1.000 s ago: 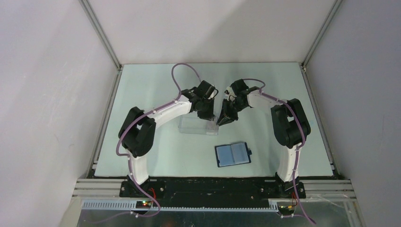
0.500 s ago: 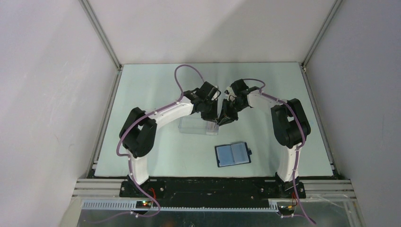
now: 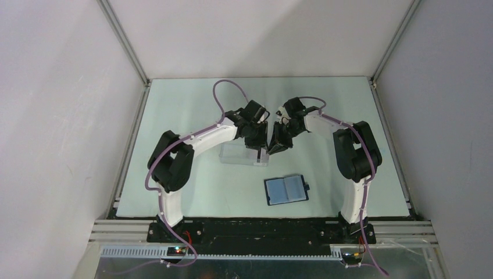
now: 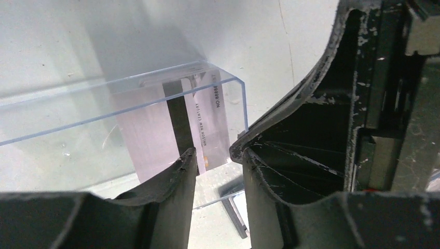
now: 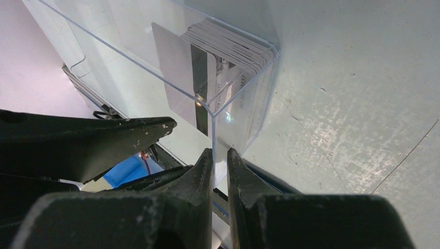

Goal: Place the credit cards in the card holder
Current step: Pick up the credit card from the storage box.

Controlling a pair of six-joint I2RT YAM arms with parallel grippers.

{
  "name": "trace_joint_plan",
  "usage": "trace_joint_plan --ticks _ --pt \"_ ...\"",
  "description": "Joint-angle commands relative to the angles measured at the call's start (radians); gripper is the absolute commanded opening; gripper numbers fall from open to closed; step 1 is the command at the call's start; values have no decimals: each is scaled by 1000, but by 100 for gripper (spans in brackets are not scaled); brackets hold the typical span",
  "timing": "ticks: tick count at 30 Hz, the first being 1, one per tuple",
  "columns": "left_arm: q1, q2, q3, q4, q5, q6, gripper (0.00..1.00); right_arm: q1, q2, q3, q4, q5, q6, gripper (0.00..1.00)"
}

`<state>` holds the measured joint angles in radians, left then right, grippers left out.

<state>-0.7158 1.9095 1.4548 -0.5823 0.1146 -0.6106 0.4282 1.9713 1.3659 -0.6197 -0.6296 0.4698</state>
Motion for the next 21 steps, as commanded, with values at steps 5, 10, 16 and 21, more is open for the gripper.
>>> trace_joint_plan --ticks 5,10,16,21 --pt "-3 27 19 21 32 -7 49 21 26 2 -12 28 -17 15" --pt "26 -35 -6 21 11 -11 56 20 11 2 -10 29 -17 16" --pt "99 -146 -65 52 72 4 62 18 -62 4 -11 62 -12 23" --pt "170 -199 -143 110 154 10 63 21 -135 61 -69 172 -37 36"
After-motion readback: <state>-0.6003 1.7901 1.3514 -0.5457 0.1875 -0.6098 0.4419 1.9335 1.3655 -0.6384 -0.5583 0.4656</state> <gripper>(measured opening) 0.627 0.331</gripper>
